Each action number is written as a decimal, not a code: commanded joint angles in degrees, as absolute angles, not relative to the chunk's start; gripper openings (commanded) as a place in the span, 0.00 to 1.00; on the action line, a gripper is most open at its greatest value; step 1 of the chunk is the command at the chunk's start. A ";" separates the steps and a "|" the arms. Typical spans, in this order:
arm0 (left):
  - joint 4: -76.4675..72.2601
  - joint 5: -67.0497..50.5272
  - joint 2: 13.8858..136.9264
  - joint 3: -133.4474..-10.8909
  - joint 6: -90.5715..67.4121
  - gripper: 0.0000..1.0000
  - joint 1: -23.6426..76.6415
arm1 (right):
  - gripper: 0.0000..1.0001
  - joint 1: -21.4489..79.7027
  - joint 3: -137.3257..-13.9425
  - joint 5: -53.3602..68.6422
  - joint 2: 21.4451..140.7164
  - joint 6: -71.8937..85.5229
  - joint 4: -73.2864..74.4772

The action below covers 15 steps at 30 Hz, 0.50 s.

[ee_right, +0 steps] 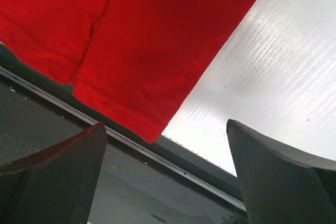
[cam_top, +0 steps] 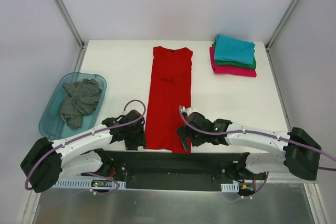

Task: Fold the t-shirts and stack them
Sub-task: Grab the bottom of the folded rectangular tshirt with both arms

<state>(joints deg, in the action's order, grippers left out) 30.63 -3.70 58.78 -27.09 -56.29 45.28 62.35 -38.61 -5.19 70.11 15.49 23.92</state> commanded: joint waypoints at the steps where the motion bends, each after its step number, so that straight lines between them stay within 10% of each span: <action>1: 27.17 -6.94 60.90 -26.19 -55.72 0.46 44.83 | 0.99 65.82 -40.69 -14.14 70.74 21.71 24.34; 15: 26.37 -5.80 63.28 -24.34 -57.31 0.00 45.00 | 0.78 71.81 -38.59 -11.69 77.52 28.56 19.87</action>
<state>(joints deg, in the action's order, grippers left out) 25.28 -7.05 62.72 -26.04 -57.04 45.28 70.89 -38.87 -11.31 77.06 24.80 23.16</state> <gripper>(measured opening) 0.010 0.821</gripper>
